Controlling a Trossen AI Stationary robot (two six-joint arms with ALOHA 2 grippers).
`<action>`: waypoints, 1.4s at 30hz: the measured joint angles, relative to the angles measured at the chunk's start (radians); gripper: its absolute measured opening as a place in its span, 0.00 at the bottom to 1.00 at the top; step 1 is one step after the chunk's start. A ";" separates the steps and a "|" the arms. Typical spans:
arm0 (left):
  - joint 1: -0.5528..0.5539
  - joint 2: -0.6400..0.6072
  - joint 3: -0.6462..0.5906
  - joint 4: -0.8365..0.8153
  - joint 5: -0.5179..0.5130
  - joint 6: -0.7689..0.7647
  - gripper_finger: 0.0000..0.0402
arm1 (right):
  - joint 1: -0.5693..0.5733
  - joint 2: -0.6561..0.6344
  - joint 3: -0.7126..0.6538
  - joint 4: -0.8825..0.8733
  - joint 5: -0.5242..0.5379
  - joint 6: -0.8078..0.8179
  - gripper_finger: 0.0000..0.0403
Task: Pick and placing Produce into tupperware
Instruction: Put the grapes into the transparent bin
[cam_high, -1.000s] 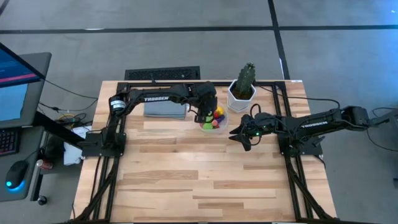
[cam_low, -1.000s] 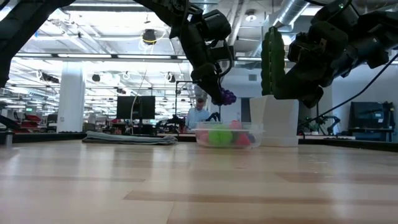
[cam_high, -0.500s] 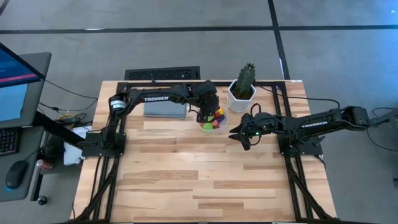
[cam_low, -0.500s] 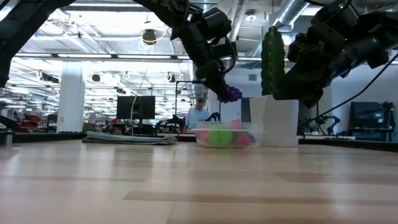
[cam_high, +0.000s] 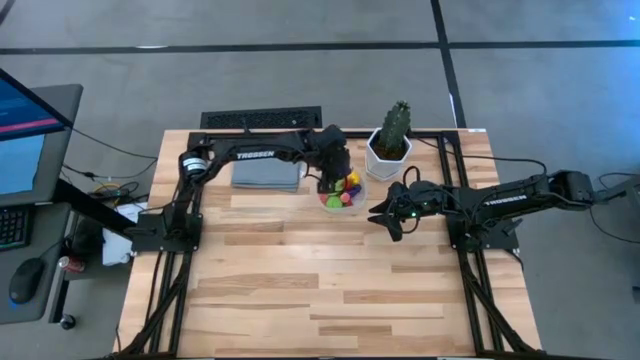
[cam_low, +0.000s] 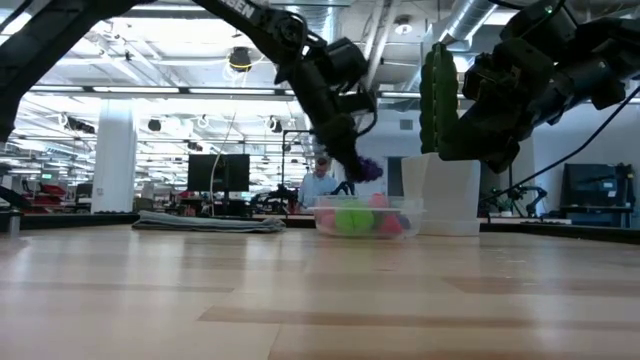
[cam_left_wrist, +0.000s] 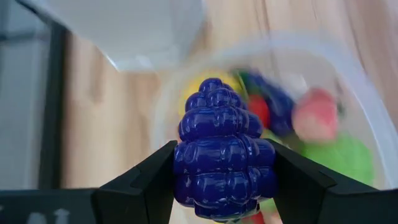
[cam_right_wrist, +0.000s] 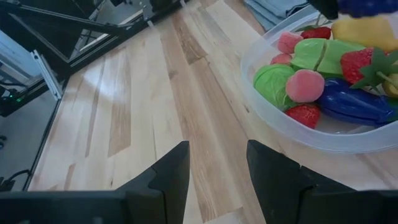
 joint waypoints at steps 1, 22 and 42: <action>0.000 0.006 -0.003 -0.018 -0.001 -0.007 0.50 | 0.000 0.000 0.000 0.000 0.000 0.000 0.45; 0.003 0.026 -0.002 -0.001 0.011 -0.026 0.53 | 0.000 0.000 0.001 -0.023 0.001 -0.011 0.45; 0.007 0.026 -0.001 -0.039 0.047 -0.046 0.67 | 0.000 0.000 0.001 -0.023 0.027 -0.016 0.45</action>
